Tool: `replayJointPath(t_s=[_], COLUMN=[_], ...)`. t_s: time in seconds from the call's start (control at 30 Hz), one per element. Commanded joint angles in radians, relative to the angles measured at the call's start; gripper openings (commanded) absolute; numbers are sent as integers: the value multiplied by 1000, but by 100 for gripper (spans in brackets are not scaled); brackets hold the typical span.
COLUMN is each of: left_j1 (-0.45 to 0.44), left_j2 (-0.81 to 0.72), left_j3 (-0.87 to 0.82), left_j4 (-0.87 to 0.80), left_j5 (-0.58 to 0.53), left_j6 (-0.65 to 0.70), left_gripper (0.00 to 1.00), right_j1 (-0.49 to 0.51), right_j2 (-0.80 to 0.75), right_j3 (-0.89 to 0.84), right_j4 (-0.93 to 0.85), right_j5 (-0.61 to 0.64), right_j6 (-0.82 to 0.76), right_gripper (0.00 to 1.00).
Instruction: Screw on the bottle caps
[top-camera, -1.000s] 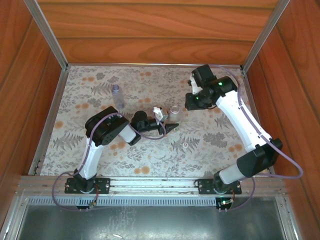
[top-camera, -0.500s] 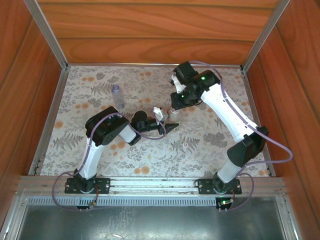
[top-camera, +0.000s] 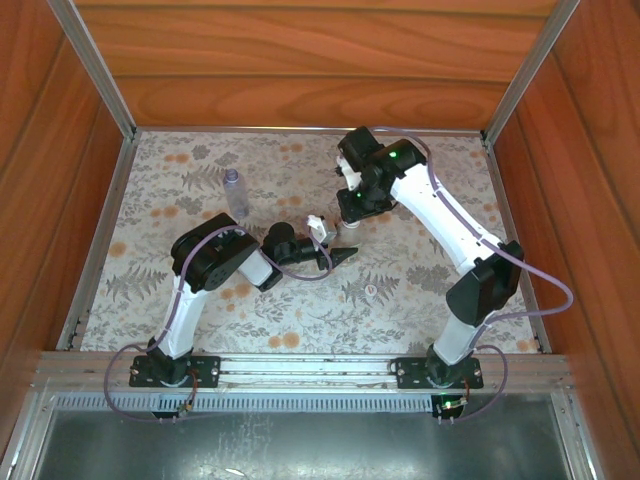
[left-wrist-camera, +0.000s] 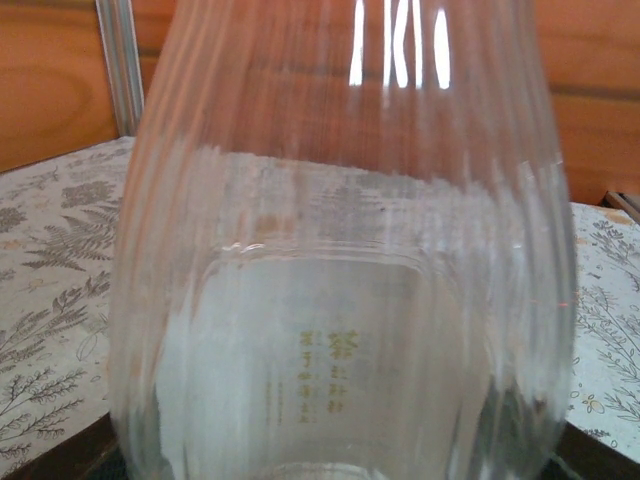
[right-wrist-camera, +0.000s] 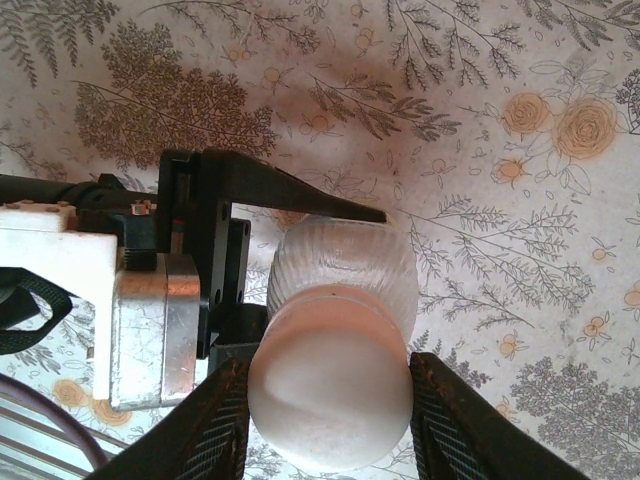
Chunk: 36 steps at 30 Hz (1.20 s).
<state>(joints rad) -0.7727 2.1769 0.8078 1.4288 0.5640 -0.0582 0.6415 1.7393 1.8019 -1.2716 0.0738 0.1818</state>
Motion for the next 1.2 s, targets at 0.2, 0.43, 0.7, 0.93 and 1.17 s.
replayJointPath(t_s=[0.2, 0.43, 0.7, 0.93, 1.17], left_j1=[-3, -3, -3, -2, -2], left_j2=[28, 29, 30, 28, 24], left_j3=[2, 3, 4, 2, -2], left_j4=[-13, -13, -13, -13, -13], left_j5=[2, 0, 0, 0, 5], left_j6=[4, 3, 1, 1, -1], left_gripper=[64, 64, 64, 64, 64], right_j1=[6, 6, 7, -4, -100], right_j2=[20, 28, 4, -105, -243], right_j3=[13, 14, 44, -22, -219], right_j4=[-34, -23, -24, 82, 293], right_j5=[15, 22, 18, -23, -227], right_j6=[-7, 7, 1, 1, 2], right_gripper=[43, 43, 60, 63, 53])
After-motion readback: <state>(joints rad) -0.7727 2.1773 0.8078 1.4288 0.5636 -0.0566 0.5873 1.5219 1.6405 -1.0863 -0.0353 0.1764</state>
